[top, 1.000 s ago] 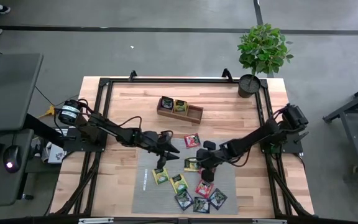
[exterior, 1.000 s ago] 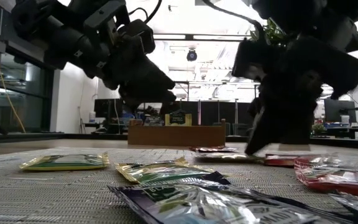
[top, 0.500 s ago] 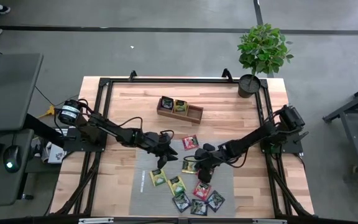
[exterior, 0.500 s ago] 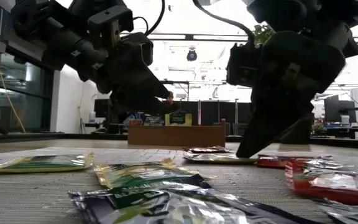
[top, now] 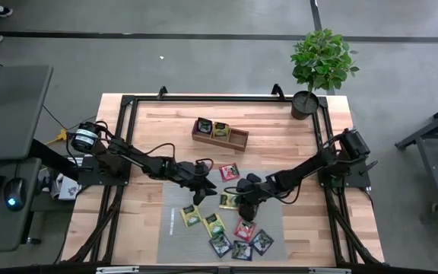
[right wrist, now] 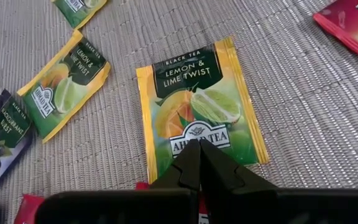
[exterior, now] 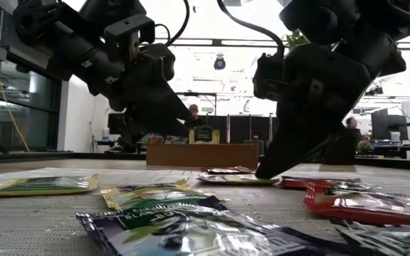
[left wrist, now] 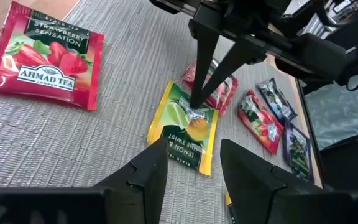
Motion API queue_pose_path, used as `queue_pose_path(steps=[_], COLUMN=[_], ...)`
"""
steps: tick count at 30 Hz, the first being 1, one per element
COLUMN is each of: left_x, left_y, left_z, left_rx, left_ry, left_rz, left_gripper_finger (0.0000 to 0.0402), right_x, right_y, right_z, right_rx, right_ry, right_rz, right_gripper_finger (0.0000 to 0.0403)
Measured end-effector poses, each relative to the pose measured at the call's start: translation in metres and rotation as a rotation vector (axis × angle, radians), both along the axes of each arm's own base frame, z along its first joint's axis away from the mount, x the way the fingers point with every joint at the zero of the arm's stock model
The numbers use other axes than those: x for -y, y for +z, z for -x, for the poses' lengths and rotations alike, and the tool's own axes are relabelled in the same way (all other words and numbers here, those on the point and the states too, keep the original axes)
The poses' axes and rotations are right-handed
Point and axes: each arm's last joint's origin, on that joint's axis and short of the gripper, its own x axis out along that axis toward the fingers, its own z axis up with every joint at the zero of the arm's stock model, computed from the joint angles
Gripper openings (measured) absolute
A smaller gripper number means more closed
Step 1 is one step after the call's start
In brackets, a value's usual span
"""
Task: Pick & Place Tea
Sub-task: Put the yellow tea bag into the middle section of the wooden organizer
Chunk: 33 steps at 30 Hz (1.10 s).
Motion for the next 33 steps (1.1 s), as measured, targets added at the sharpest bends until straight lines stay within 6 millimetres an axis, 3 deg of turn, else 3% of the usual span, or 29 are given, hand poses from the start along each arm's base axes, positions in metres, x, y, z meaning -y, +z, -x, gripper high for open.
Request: queue_pose_path(steps=[9,19,26,33], left_x=[0.0,0.0,0.0,0.0], left_y=[-0.001,-0.003,-0.003,-0.004], left_z=[0.001,0.002,0.002,0.002], left_rx=[-0.015,-0.033,-0.034,-0.036], left_ry=[0.003,0.003,0.0,-0.01], left_rz=[-0.004,-0.008,-0.012,-0.03], left_gripper_finger=[0.0146,0.0146,0.0146,0.0146], right_x=[0.001,-0.006,-0.005,-0.005], right_y=[0.012,0.036,0.045,0.04], right_z=[-0.003,-0.023,-0.028,-0.023], right_rx=[0.046,0.12,0.037,-0.028], right_ry=[-0.013,0.064,0.107,0.157], right_rz=[0.056,0.087,0.144,0.12], right_gripper_finger=[0.0,0.0,0.0002,0.0049])
